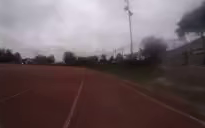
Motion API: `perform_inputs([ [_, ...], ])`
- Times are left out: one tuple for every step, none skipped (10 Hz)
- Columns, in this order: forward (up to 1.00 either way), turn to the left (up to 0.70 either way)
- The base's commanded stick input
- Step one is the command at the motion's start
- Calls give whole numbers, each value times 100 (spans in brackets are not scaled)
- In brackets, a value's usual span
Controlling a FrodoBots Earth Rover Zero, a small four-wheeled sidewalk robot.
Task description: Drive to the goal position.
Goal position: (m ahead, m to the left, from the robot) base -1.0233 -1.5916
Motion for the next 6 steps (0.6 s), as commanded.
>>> perform_inputs([
  [45, 0],
  [45, 0],
  [45, 0],
  [45, 0],
  [45, 0],
  [45, 0],
])
